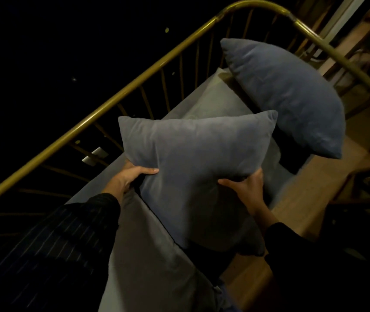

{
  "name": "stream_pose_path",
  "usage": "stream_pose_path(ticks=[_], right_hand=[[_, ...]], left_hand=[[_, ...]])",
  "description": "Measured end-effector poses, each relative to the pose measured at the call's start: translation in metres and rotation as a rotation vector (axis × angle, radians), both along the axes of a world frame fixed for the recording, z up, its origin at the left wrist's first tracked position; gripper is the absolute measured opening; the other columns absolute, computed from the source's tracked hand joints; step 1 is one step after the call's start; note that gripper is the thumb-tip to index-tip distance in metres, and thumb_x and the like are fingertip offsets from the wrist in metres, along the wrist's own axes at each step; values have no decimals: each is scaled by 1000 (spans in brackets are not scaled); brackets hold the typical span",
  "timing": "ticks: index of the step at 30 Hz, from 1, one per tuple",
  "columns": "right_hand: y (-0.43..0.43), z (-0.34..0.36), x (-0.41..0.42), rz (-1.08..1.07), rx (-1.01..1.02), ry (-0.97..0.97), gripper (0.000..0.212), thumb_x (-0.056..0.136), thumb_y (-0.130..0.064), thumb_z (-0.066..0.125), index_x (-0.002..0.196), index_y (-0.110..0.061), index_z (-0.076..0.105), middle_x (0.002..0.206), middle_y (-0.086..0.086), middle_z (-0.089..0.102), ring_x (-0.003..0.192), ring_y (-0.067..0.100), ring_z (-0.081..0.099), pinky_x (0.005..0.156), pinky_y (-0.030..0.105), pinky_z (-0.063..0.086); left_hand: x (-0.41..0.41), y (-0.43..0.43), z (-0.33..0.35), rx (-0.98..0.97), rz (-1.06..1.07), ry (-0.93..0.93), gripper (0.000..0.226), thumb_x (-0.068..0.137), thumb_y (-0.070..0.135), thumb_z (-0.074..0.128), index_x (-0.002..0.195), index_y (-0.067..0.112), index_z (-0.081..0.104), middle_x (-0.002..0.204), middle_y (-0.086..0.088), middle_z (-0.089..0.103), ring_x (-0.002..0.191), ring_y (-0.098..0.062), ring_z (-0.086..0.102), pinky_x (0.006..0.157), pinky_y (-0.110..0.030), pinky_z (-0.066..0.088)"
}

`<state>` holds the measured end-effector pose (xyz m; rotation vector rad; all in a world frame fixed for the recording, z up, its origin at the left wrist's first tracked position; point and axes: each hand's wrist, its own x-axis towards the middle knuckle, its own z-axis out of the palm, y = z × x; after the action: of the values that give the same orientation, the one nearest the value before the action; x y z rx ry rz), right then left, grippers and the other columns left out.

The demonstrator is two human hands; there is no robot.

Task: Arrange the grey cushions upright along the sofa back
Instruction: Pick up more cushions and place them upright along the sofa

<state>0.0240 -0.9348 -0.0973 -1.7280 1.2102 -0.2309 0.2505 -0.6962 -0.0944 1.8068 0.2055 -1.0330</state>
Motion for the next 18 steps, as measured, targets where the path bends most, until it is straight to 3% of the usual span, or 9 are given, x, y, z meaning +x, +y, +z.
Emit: stream_pose_path(ticks=[2,4,6,11,15,18], right_hand=[[7,15,-6,-13,2,-36,139,26,-65,84,144,-10,32,146,13,44,136,30,42,111,49,39],[15,31,-11,-24,-23,-71,133,30,-61,85,142,-11,34,143,12,46,134,29,44,109,50,40],[24,49,-14,-18,-57,-127,127,34,-56,86,141,-11,33,142,11,45,134,29,44,109,50,40],[32,110,3,78,-162,-312,128,42,-46,91,146,-9,27,148,12,39,138,28,38,112,45,37],[36,160,33,181,-256,-418,121,51,-31,95,147,-6,25,150,15,36,141,28,35,115,43,33],[47,192,60,261,-301,-509,121,53,-32,94,147,-5,23,152,14,34,142,25,33,117,44,30]], left_hand=[[-10,7,13,-55,3,-28,114,53,14,95,151,20,36,152,-3,45,141,-31,42,112,-49,39],[-21,15,27,-81,51,-103,103,69,2,86,153,15,28,155,-5,39,143,-31,38,114,-48,36],[-30,27,43,-107,99,-163,106,74,-1,83,156,13,16,158,-6,32,145,-30,34,115,-45,34],[-32,56,94,-201,195,-278,128,60,13,94,158,20,10,161,-1,26,147,-27,31,119,-48,32],[-28,79,142,-303,252,-383,140,41,28,97,156,21,17,156,-4,39,141,-28,42,115,-51,38],[-22,106,173,-336,352,-501,133,46,17,95,155,14,19,156,-5,40,140,-25,43,116,-46,39]])
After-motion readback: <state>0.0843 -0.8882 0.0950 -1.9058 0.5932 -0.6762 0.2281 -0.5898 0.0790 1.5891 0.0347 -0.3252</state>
